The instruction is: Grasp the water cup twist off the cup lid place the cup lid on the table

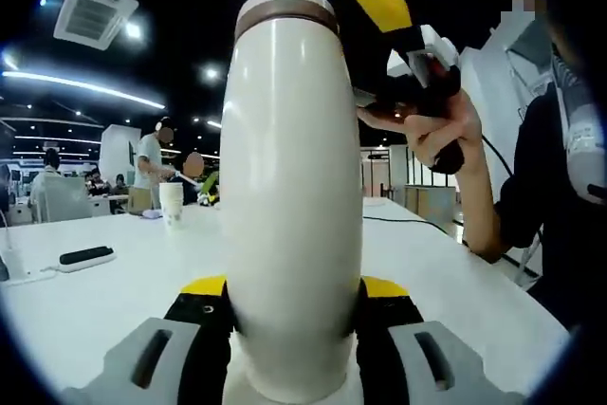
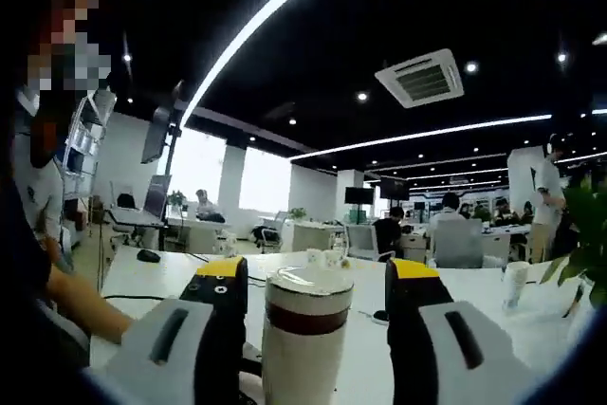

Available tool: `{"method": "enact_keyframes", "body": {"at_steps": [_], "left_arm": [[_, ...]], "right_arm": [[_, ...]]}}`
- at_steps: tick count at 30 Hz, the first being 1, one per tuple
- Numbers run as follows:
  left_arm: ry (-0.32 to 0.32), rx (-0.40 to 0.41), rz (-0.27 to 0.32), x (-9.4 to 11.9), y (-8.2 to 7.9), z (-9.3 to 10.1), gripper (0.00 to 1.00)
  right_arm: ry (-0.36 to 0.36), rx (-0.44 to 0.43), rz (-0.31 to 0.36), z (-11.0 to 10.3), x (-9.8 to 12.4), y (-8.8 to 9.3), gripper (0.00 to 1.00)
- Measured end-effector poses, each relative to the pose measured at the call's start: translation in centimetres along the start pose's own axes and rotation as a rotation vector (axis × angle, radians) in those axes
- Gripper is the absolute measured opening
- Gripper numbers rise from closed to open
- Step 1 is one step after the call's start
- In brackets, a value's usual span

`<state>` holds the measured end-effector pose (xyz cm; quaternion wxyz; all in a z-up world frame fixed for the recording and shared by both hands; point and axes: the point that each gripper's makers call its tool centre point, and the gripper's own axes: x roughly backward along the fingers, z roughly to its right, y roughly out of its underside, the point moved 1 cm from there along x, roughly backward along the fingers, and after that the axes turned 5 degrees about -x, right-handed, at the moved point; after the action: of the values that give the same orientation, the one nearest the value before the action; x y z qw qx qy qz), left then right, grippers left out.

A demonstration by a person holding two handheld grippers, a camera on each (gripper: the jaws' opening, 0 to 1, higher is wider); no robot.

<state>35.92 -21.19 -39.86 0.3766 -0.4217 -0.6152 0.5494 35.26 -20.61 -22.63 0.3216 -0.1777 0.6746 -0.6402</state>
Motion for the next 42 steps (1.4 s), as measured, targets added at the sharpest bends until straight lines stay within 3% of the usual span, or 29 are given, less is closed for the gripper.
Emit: {"method": "enact_keyframes", "body": {"at_steps": [6, 8, 10, 12, 15, 24, 27, 33, 39, 42], "left_arm": [[-0.001, 0.0, -0.001, 0.2, 0.0, -0.3, 0.52], [-0.001, 0.001, -0.001, 0.2, 0.1, -0.5, 0.52], [-0.001, -0.001, -0.001, 0.3, 0.1, -0.7, 0.52], [-0.001, -0.001, 0.0, 0.4, 0.1, -0.8, 0.52], [0.0, -0.002, 0.0, 0.4, 0.1, -0.9, 0.52], [0.002, 0.0, 0.0, 0.5, 0.2, -1.0, 0.52], [0.002, 0.001, -0.001, 0.4, 0.2, -0.7, 0.52], [0.002, 0.0, -0.001, 0.4, 0.2, -0.7, 0.52], [0.002, -0.001, -0.002, 0.4, 0.2, -0.8, 0.52], [0.002, -0.002, -0.003, 0.4, 0.2, -0.8, 0.52]], "right_arm": [[-0.021, 0.048, -0.071, -0.1, -1.5, 1.6, 0.53], [-0.022, 0.054, -0.076, 0.1, -1.6, 1.7, 0.5], [-0.067, 0.018, -0.085, -0.5, -1.8, 1.8, 0.48], [-0.077, 0.043, -0.082, -0.3, -1.6, 1.7, 0.47], [-0.148, 0.039, -0.082, -0.4, -1.4, 1.7, 0.47], [-0.458, -0.017, -0.105, -0.6, -1.6, 1.9, 0.47], [-0.567, 0.013, -0.099, -0.9, -1.6, 1.9, 0.47], [-0.682, -0.002, -0.103, -1.0, -1.7, 2.0, 0.47], [-0.693, -0.046, -0.081, -1.0, -1.7, 2.0, 0.47], [-0.576, -0.108, -0.108, -0.4, -1.7, 2.2, 0.47]]}}
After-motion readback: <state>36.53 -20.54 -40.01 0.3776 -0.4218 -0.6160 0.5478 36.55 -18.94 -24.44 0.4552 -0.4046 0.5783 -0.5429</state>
